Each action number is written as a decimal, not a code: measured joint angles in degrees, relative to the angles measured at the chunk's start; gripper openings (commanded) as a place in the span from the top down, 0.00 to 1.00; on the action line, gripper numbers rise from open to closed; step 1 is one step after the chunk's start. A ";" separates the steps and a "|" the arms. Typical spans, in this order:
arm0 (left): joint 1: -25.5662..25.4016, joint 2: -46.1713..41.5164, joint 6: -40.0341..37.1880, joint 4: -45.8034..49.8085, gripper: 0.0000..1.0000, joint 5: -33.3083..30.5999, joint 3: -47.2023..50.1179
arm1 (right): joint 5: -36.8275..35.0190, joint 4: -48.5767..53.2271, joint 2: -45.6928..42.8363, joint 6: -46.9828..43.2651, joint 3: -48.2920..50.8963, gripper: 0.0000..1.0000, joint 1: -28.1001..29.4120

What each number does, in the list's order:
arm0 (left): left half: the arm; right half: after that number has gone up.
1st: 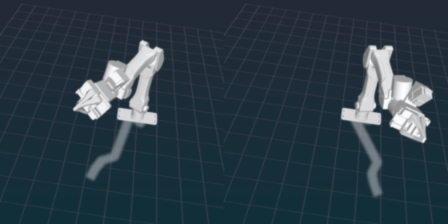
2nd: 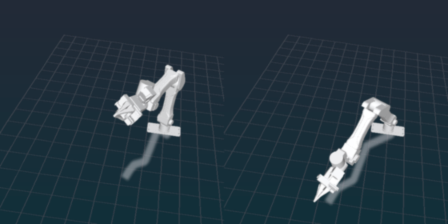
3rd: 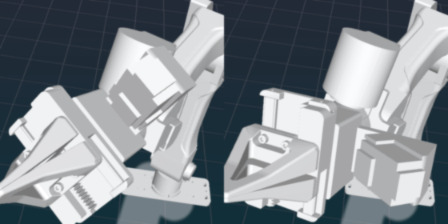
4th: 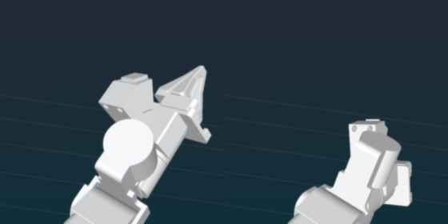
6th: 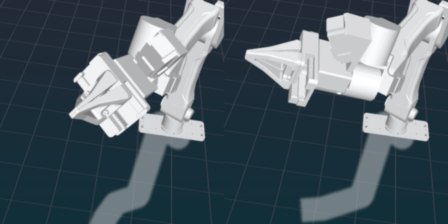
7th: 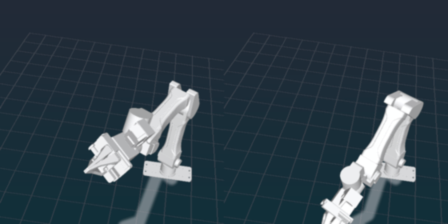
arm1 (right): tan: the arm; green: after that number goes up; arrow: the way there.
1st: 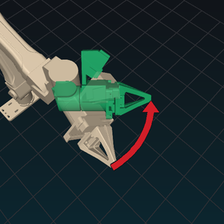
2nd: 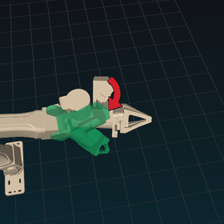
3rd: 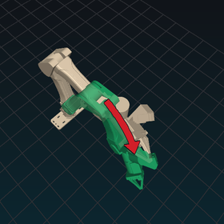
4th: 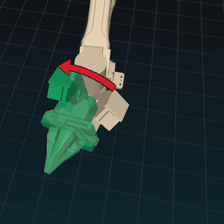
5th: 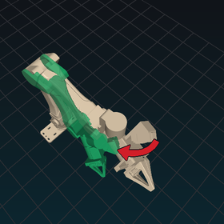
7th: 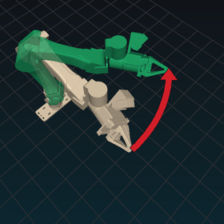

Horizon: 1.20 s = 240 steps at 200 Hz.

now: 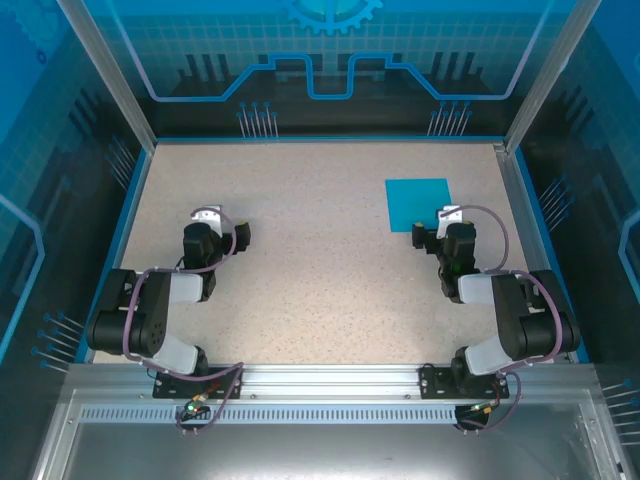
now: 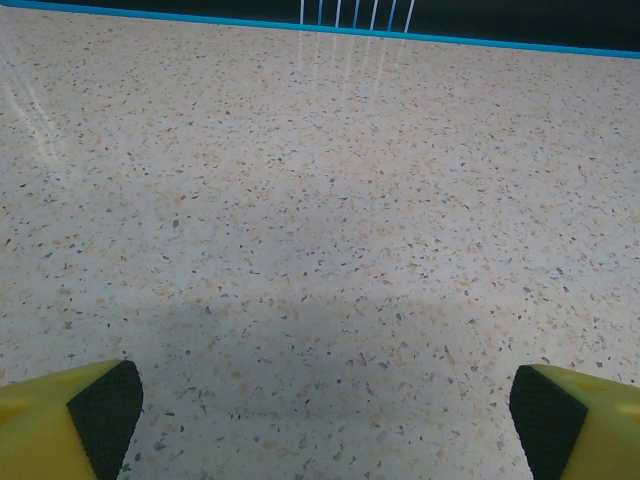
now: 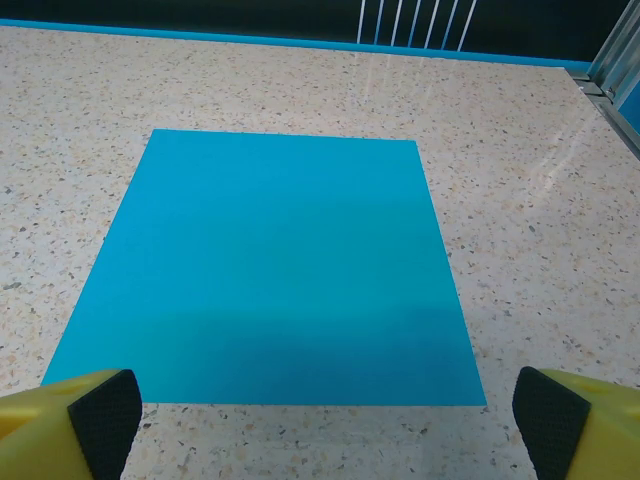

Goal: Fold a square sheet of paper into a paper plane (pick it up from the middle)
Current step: Move the square sheet of paper to the center of the table.

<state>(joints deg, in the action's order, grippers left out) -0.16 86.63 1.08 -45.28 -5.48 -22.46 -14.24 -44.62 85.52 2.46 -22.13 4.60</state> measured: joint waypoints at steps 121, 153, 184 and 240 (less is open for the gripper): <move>0.00 0.00 0.00 0.00 0.01 0.00 0.00 | 0.00 0.00 0.00 0.00 0.00 0.00 0.00; 0.00 0.00 0.00 0.00 0.02 0.00 0.00 | 0.00 0.00 0.00 0.00 0.00 0.00 0.00; 0.00 -0.44 0.02 3.10 0.01 0.00 -1.11 | -0.76 4.68 -1.07 -0.22 -1.75 0.01 0.31; 0.00 -13.09 3.10 23.63 0.01 -2.49 -10.25 | -4.42 28.65 -11.47 3.89 -16.02 0.01 3.04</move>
<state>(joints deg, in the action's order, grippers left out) -0.16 73.54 4.19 -21.65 -7.97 -32.71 -18.65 -15.97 74.04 6.35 -38.15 7.64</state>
